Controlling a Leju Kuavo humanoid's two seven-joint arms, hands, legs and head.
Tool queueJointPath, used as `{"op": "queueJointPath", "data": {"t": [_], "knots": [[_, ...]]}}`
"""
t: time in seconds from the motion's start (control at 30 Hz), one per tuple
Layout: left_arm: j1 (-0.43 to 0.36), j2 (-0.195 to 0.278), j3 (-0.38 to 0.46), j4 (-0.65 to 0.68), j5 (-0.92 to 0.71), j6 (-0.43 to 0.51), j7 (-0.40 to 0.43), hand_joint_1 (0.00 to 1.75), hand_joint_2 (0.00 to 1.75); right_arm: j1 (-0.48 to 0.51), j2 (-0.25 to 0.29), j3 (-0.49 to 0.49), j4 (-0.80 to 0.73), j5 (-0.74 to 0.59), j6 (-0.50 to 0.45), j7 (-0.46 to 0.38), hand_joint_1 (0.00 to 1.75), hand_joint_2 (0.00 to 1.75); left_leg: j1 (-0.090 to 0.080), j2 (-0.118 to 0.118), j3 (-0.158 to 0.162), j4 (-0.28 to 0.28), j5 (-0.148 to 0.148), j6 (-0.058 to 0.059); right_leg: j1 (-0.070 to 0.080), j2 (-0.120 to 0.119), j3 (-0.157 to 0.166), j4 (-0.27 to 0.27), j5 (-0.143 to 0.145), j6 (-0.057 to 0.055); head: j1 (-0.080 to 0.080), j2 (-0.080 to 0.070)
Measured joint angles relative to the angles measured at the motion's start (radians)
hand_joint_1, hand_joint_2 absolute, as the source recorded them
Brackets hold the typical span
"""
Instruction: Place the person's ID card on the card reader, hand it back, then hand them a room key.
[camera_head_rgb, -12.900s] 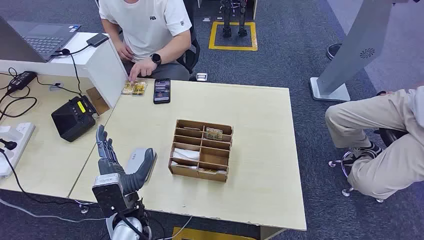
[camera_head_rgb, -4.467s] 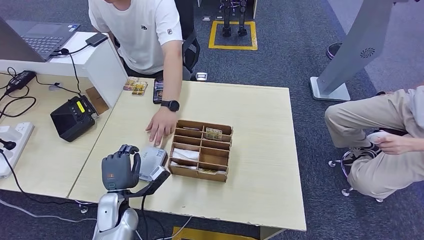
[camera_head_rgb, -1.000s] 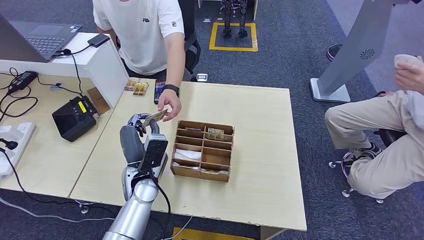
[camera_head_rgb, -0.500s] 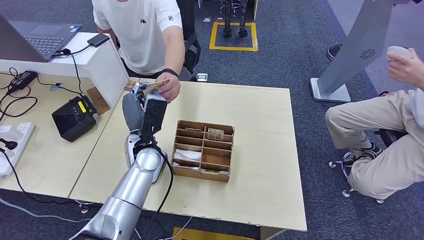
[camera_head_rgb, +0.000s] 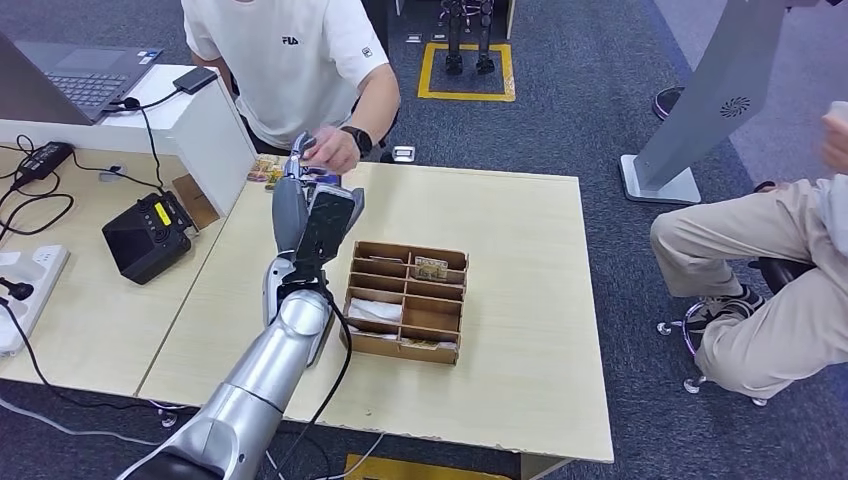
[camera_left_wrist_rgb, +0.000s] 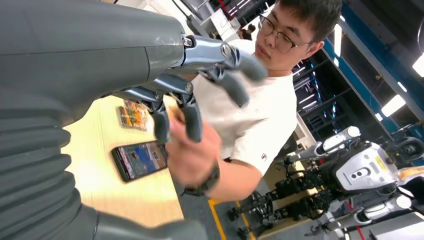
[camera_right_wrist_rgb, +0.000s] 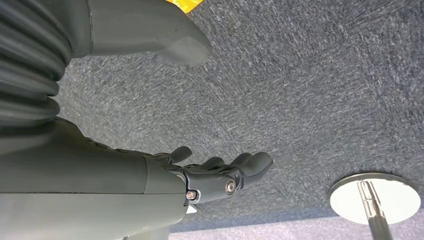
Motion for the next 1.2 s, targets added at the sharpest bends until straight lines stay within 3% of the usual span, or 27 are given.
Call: {"op": "queueJointPath", "data": {"t": [0.23,0.57,1.2], "knots": [[0.053,0.009,-0.021,-0.069,0.093,0.001,-0.037,0.00,1.75,0.000,-0.001,0.000,-0.004,0.002,0.000,0.011,0.00,1.75,0.000,0.000,0.000,0.000,0.000,0.000,0.000,0.000,0.000,0.000,0.000,0.000,0.000,0.000],[0.277,0.032,-0.023,-0.262,0.335,0.011,-0.136,0.00,1.75,0.004,0.007,0.000,-0.049,-0.047,0.000,0.043,0.00,1.75,0.000,0.001,-0.002,0.000,-0.001,0.000,0.000,0.001,-0.002,0.000,-0.001,0.000,0.000,0.000],[0.544,0.039,-0.026,-0.495,0.374,0.095,-0.179,0.00,1.75,0.005,0.019,0.000,-0.089,-0.126,0.000,0.054,0.00,1.75,0.000,0.001,-0.002,0.000,-0.001,0.000,0.000,0.001,-0.002,0.000,-0.001,0.000,0.000,0.000]]}}
